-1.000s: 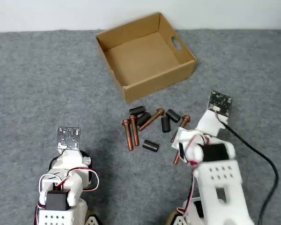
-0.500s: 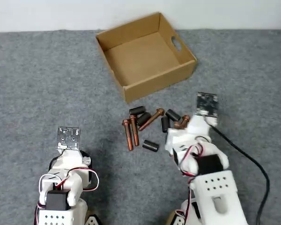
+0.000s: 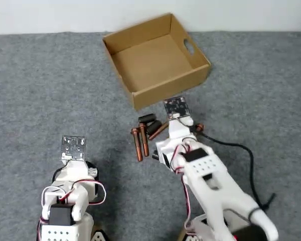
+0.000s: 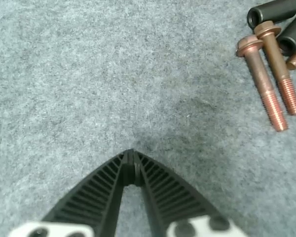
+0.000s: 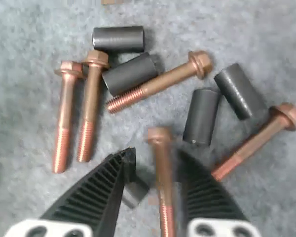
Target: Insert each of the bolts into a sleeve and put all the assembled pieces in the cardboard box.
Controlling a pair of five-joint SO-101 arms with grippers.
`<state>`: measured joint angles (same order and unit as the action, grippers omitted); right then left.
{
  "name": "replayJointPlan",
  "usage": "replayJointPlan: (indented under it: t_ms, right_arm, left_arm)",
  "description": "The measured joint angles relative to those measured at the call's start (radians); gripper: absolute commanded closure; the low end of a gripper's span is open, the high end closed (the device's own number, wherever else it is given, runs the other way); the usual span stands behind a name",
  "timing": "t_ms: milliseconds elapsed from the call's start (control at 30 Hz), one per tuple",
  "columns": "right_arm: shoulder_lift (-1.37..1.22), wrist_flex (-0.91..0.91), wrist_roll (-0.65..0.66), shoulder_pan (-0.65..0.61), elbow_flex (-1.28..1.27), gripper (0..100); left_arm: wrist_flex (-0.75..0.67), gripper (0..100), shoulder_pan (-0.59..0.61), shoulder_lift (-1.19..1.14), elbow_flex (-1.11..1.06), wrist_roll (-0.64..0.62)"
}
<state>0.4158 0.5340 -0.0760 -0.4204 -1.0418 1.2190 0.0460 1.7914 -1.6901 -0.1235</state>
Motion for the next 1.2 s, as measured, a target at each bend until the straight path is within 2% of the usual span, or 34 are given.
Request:
replayJointPlan:
  t_ms: [233,300,467,533,667,1000,1200]
  right_arm:
    - [-0.135,0.238,0.184,0.0,0.218,89.8]
    - [-0.16,0.318,0.278,0.0,0.284,90.1]
    - [-0.203,0.422,0.606,-0.006,0.388,89.6]
    - [-0.226,0.437,0.675,-0.018,0.411,86.4]
    - [-0.282,0.483,0.704,-0.048,0.446,79.5]
    - [-0.44,0.516,0.709,-0.127,0.522,82.7]
    - [-0.562,0.468,0.709,-0.12,0.542,83.5]
  left_arm:
    - [0.0,100,0.0,0.0,0.0,0.0]
    - [0.0,100,0.0,0.0,0.0,0.0]
    - [0.0,100,0.0,0.0,0.0,0.0]
    - [0.0,100,0.0,0.0,0.0,0.0]
    - [0.0,100,0.0,0.0,0.0,0.0]
    - [0.0,100,0.0,0.0,0.0,0.0]
    - [0.0,100,0.0,0.0,0.0,0.0]
